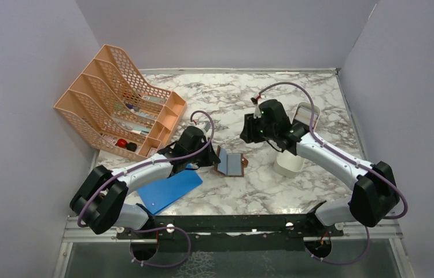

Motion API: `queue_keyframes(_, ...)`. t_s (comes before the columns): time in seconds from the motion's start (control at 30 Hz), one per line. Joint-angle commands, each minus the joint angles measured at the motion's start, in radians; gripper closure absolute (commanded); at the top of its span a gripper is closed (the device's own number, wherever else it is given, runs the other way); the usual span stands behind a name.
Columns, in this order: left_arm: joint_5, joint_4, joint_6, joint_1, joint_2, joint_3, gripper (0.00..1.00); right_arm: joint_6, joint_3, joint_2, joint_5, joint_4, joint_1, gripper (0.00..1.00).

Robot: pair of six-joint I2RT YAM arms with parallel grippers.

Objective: Put the credit cards into the card holder
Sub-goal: Pick up the credit card from the storage box.

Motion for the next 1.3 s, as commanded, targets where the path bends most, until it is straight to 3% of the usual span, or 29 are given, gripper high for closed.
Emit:
queue_keyframes(0.0,0.014,0.023,-0.005,0.029,0.0,-0.019,0.93,-0.171,0.084,0.021,0.183,-0.107,-0.02,0.55)
queue_keyframes(0.2,0.023,0.014,-0.002,0.05,0.012,-0.027,0.79,-0.433,0.196,0.096,0.169,-0.183,-0.063,0.54)
queue_keyframes(0.4,0.019,-0.008,0.014,0.063,0.019,-0.017,0.63,-0.655,0.199,0.113,0.365,-0.204,-0.108,0.53)
queue_keyframes(0.57,0.031,0.0,0.021,0.066,0.046,-0.002,0.59,-0.779,0.158,0.055,0.25,-0.196,-0.252,0.52)
queue_keyframes(0.73,0.035,0.002,0.032,0.067,0.083,0.002,0.6,-0.845,0.127,0.032,0.209,-0.194,-0.372,0.5)
queue_keyframes(0.97,0.069,0.006,0.041,0.067,0.082,0.002,0.81,-0.93,0.127,0.079,0.193,-0.202,-0.473,0.49)
queue_keyframes(1.27,0.143,0.043,0.017,0.067,0.076,-0.013,0.82,-1.018,0.138,0.178,0.17,-0.176,-0.523,0.49)
